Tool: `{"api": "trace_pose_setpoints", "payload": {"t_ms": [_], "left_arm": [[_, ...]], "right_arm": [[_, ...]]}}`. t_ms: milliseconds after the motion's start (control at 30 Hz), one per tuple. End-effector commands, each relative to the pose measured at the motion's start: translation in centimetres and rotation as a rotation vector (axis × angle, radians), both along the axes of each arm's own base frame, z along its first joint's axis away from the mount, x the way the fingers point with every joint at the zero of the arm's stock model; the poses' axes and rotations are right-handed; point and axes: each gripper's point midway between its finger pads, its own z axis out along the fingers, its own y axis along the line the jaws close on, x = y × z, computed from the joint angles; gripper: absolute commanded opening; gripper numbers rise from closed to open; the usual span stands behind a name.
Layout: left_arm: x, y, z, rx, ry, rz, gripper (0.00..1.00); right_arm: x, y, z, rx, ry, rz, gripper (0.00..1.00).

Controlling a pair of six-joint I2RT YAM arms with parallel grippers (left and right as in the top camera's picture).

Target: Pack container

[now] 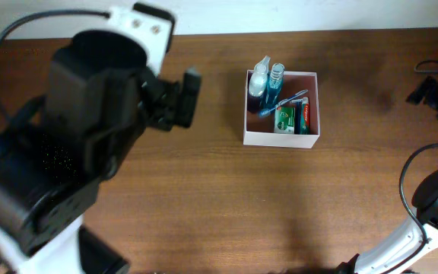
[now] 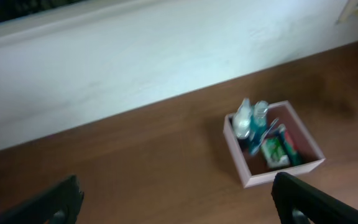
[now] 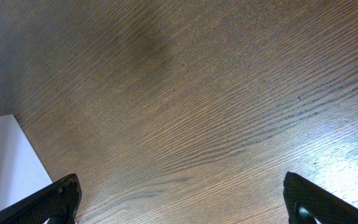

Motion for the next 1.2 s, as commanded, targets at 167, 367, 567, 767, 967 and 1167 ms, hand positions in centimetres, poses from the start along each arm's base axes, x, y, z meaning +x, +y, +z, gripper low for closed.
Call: {"api": "trace_pose_setpoints", "payload": {"t_ms": [167, 367, 567, 767, 967, 1167], "left_arm": [[-1.3, 1.3, -0.6, 0.092, 0.011, -0.021, 1.0], [-0.6, 0.8, -2.5, 0.232, 0.051, -0.083, 1.0], [-0.4, -0.7, -6.0, 0.237, 0.175, -0.126, 1.0], [-0.7, 1.1, -7.6, 0.118, 0.247, -0.055, 0.99], [1.8, 3.4, -9.1, -0.011, 0.162, -0.047, 0.99], [2.6, 5.1, -14.2, -0.037, 0.019, -0.034, 0.99]], "right_arm": [[0.2, -0.3, 0.4, -0.012, -0.012, 0.0, 0.99], [0.2, -0.3, 0.4, -0.012, -0.012, 0.0, 0.99], [0.2, -0.3, 0.4, -0.012, -0.012, 0.0, 0.99], [0.2, -0.3, 0.4, -0.012, -0.012, 0.0, 0.99], [0.2, -0.3, 0.4, -0.012, -0.012, 0.0, 0.99], [0.2, -0.3, 0.4, -0.012, -0.012, 0.0, 0.99]]}}
